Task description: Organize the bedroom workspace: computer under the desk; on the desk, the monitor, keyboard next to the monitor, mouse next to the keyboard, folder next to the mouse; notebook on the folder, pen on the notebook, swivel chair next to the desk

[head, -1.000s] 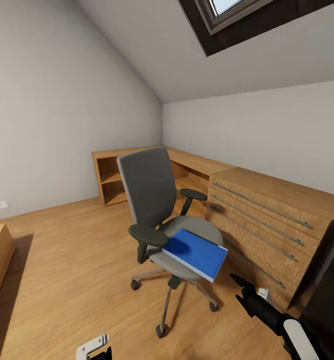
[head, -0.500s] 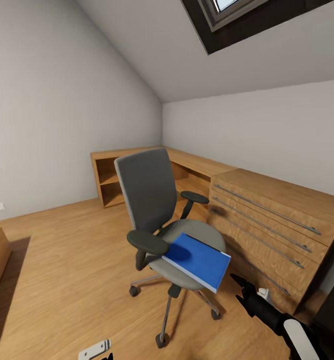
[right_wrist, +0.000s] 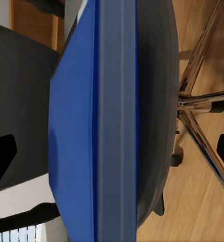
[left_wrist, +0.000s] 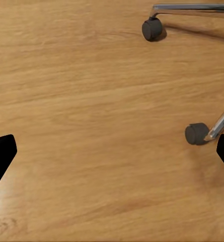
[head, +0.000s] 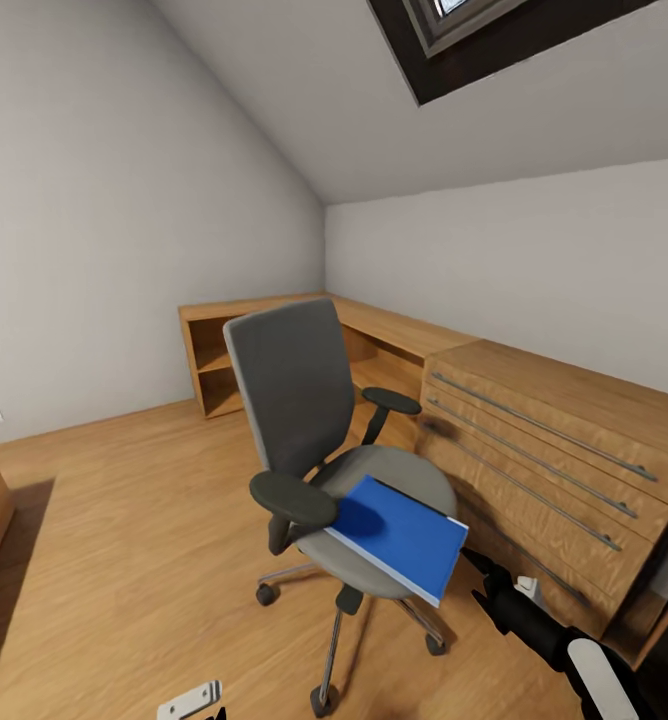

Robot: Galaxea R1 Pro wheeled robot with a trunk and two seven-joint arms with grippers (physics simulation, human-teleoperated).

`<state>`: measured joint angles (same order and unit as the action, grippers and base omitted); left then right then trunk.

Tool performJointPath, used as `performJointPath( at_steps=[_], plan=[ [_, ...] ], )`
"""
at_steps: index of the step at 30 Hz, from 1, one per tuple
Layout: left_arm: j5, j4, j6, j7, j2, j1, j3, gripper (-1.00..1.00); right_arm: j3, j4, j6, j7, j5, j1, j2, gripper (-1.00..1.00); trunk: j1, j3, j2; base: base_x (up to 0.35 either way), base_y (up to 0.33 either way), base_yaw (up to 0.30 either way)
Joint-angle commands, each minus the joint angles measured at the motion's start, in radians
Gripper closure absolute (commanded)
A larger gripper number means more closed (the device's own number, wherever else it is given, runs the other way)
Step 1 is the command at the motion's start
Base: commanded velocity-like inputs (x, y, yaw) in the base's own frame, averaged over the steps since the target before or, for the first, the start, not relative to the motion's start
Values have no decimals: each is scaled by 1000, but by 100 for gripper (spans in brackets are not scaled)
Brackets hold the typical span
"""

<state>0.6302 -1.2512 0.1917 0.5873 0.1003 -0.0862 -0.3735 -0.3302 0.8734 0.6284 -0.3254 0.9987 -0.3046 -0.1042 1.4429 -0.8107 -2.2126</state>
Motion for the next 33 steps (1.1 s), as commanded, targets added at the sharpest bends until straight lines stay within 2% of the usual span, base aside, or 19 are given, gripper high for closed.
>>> performJointPath(
  at_steps=[1, 9, 18, 33],
  plan=[
    [5, -2, 3, 7, 1, 0, -2, -100, -3, 0, 7, -2, 1, -1, 0, -100, 0, -1, 0, 24, 0, 0],
    [4, -2, 3, 6, 1, 0, -2, -100, -3, -1, 7, -1, 1, -1, 0, -100, 0, -1, 0, 14, 0, 0],
    [5, -2, 3, 6, 1, 0, -2, -100, -3, -1, 7, -1, 0, -1, -1, -100, 0, -1, 0, 134, 0, 0],
    [3, -8, 3, 7, 1, 0, -2, -100, -3, -2, 7, -2, -1, -1, -5, -100, 0, -1, 0, 10, 0, 0]
  ],
)
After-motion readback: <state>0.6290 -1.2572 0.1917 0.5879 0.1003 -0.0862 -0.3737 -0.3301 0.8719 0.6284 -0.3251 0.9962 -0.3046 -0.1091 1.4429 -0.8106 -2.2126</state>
